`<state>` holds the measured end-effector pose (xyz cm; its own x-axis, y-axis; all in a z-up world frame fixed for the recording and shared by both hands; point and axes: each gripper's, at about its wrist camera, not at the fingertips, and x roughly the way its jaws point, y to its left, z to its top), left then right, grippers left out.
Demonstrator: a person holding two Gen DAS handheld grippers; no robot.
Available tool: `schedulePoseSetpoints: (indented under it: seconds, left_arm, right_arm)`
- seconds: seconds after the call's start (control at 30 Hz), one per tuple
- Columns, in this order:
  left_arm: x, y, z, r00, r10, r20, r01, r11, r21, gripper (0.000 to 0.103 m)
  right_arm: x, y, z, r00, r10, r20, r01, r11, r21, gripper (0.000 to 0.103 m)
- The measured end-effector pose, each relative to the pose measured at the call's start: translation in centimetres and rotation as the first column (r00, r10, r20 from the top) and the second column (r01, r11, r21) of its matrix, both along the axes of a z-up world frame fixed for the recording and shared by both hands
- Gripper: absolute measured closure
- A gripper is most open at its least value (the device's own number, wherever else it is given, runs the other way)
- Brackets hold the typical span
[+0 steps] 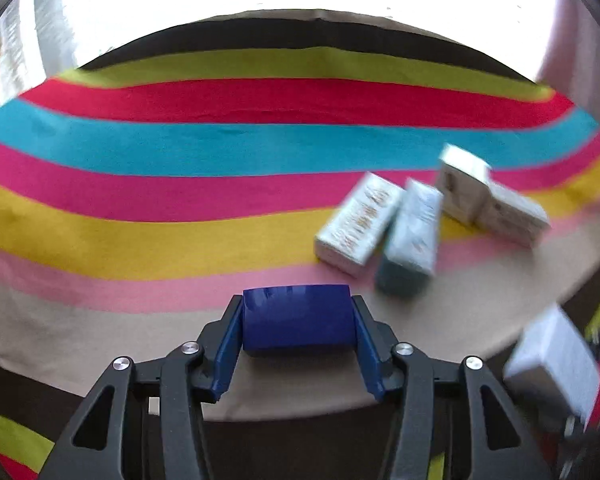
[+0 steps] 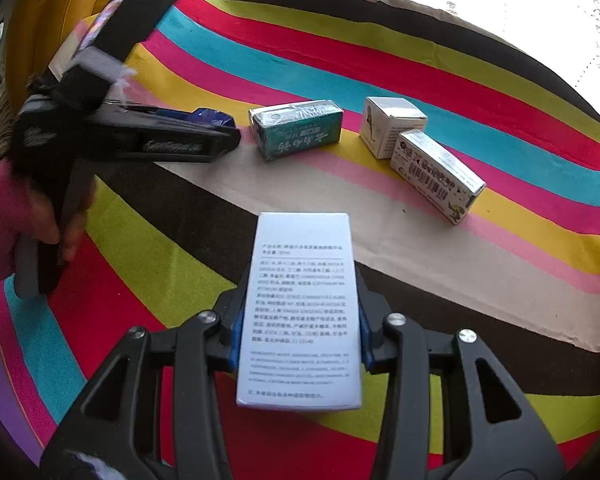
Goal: Organize rigid objects
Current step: 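Grasp the dark blue box with the left gripper while the right gripper holds the white box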
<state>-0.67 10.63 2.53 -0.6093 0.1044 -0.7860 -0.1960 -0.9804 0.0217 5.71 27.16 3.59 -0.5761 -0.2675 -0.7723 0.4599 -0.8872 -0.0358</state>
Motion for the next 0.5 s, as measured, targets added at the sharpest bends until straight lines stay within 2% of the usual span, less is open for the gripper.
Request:
schedulePoseSetpoints:
  seconds: [0.1,0.13,0.2,0.27,0.37,0.5]
  left_arm:
    - [2.5,-1.4,0.0,0.99,-0.143,-0.002,0.142,0.988,0.064,0.052]
    - [4.2,-2.3,0.1,0.976,-0.219,-0.003,0.218,0.972,0.087,0.051]
    - [5.7,-2.9,-0.1,0.962,-0.273,-0.002,0.273,0.959,0.071,0.051]
    - [8.4,-3.5,-0.1,0.947,-0.321,-0.015,0.321,0.947,0.008,0.051]
    - [9.3,-5.3,0.0,0.953,-0.304,-0.007,0.304,0.952,0.033,0.051]
    - [8.2,-5.3,0.0,0.956,-0.294,-0.007,0.294,0.955,0.029,0.051]
  right_arm:
    - [0.1,0.0,0.0,1.0,0.0,0.0,0.0,1.0,-0.001,0.057]
    - [0.1,0.0,0.1,1.0,0.0,0.0,0.0,1.0,-0.001,0.057]
    - [0.1,-0.3,0.0,1.0,0.0,0.0,0.0,1.0,0.0,0.057]
    - [0.2,-0.3,0.0,1.0,-0.001,0.001,0.001,1.0,-0.002,0.057]
    - [0.3,-0.5,0.0,1.0,-0.002,0.0,0.002,1.0,0.0,0.057]
    - [0.4,-0.5,0.1,1.0,-0.003,-0.004,0.003,1.0,0.007,0.057]
